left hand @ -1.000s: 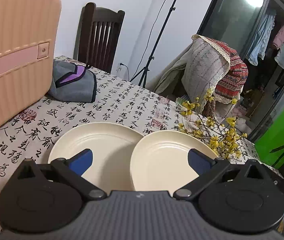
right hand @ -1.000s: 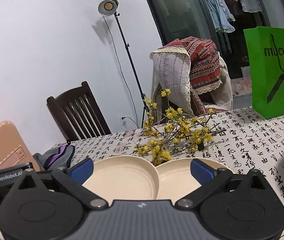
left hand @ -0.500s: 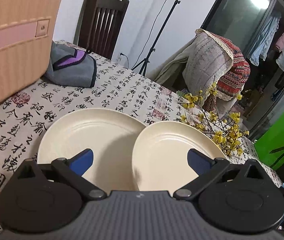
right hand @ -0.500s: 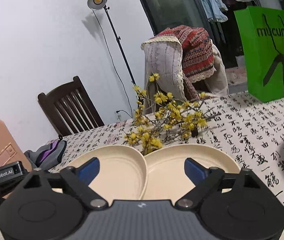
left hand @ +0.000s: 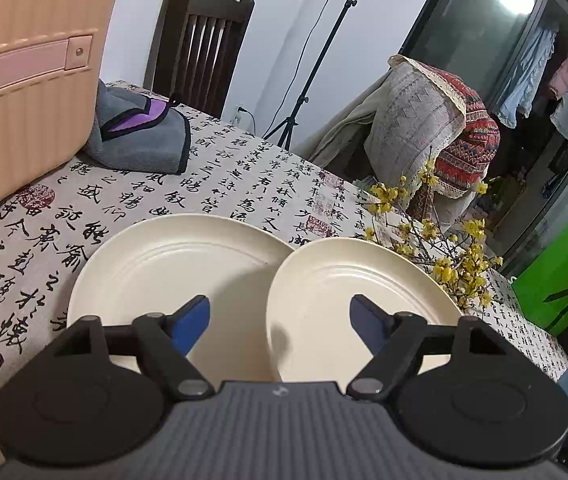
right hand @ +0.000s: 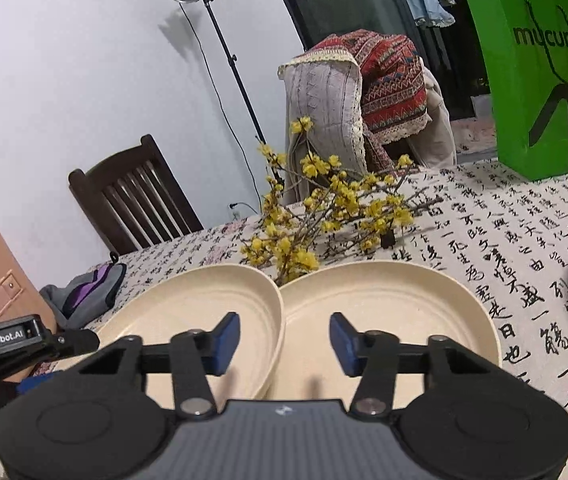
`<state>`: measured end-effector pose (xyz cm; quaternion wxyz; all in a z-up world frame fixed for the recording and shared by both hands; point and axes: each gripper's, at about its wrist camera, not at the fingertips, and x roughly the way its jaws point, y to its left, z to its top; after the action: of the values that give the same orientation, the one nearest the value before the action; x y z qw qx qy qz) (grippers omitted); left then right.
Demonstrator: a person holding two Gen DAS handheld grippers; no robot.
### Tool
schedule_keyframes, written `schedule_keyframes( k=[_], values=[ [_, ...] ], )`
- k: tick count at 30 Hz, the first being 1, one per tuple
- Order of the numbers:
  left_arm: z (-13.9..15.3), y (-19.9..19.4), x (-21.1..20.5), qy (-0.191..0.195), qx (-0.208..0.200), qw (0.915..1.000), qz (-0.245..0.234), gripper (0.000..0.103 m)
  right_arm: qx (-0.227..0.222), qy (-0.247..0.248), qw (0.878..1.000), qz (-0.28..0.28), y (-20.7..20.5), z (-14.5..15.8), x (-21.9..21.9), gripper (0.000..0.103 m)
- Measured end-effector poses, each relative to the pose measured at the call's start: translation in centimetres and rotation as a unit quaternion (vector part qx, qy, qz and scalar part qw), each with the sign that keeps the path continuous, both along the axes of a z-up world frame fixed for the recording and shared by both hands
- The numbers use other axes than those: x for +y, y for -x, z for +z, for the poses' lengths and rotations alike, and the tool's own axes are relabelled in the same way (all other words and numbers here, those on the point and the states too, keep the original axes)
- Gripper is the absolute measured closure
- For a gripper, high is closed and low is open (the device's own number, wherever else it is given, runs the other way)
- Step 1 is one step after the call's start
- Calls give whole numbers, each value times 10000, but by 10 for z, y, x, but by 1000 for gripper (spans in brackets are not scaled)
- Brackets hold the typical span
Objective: Organize plates and bowls
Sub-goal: 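Close the left gripper on the cream plate rim while the right gripper closes beside it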
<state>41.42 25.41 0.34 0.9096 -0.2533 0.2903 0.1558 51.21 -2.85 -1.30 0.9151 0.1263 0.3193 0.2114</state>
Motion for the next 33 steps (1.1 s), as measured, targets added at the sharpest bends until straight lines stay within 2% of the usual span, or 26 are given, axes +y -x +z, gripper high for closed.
schedule_keyframes(
  k=[8,13,17,22,24,33],
  values=[
    [-4,-2,0,94,11,9999,-125,51,88,-108,9999,96,-1,-4,0,74],
    [-7,-4,0,134,20,9997,-205,66,132,-90,9998,116,-2,-7,1,79],
    [-9,-5,1,211,41,9994,-254,75,158,-97,9997,143,-3,-8,1,81],
    [-12,-6,3,200,90,9995,-240,81,187,-79,9996,175,-4,-10,2,86],
    [-12,-7,2,156,89,9995,-257,83,182,-111,9996,204,-3,-10,2,91],
    [-12,-8,-1,5,113,9996,-273,83,83,-8,9997,213,1,-8,4,92]
  ],
)
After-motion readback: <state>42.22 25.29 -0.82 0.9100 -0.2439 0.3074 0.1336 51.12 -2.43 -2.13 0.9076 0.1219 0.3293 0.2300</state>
